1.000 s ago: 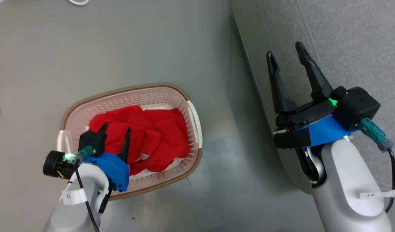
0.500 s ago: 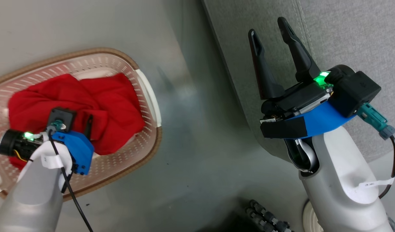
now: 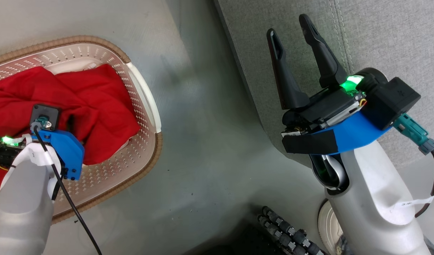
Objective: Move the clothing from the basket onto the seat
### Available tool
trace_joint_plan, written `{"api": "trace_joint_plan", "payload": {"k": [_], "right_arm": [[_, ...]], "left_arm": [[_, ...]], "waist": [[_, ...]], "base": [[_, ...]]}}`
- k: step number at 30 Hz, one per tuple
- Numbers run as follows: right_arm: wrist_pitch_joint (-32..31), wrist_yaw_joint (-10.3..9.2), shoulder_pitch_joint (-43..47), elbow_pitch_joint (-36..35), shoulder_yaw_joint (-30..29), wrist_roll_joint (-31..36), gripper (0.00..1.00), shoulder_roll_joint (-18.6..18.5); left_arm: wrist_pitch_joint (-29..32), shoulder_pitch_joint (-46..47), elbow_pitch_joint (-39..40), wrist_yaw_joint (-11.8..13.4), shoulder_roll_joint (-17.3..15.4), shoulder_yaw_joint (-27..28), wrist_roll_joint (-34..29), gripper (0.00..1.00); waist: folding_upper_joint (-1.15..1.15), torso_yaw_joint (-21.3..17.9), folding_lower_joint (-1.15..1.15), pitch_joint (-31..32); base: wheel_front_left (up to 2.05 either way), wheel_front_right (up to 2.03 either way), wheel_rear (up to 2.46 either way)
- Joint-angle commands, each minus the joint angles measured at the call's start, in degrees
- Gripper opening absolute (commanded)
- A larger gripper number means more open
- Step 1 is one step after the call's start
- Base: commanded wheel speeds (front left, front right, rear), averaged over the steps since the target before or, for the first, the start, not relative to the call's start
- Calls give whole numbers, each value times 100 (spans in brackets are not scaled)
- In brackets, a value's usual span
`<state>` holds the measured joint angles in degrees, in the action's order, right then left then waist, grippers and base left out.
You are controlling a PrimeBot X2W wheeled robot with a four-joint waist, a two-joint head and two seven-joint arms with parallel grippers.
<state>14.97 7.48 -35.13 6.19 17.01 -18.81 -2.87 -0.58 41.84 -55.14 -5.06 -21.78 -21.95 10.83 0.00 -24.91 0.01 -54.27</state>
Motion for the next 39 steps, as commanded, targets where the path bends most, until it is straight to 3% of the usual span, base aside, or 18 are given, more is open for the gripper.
{"api": "trace_joint_plan", "payload": {"k": [1,11,18,30,39], "right_arm": [[31,3,-97,-16,6,-25,100,-2],[32,3,-110,50,-44,33,100,-2],[32,3,-54,176,-121,222,100,-4],[30,3,569,770,-588,953,100,-10],[-133,3,1268,1182,-587,1231,100,-12]], "left_arm": [[16,101,-14,19,-16,-4,29,0],[-19,133,-125,-11,115,-87,119,0],[-240,81,-236,-20,389,-144,238,0],[-1135,-214,-750,-156,1407,-378,490,0],[-1444,-543,-584,-251,1826,-752,815,0]], "waist": [[0,2,-1,-1],[0,61,-1,57],[0,328,-1,431],[0,1388,-1,2330],[0,1968,-1,3789]], "base": [[0,0,0],[0,0,0],[0,0,0],[0,0,0],[0,0,0]]}}
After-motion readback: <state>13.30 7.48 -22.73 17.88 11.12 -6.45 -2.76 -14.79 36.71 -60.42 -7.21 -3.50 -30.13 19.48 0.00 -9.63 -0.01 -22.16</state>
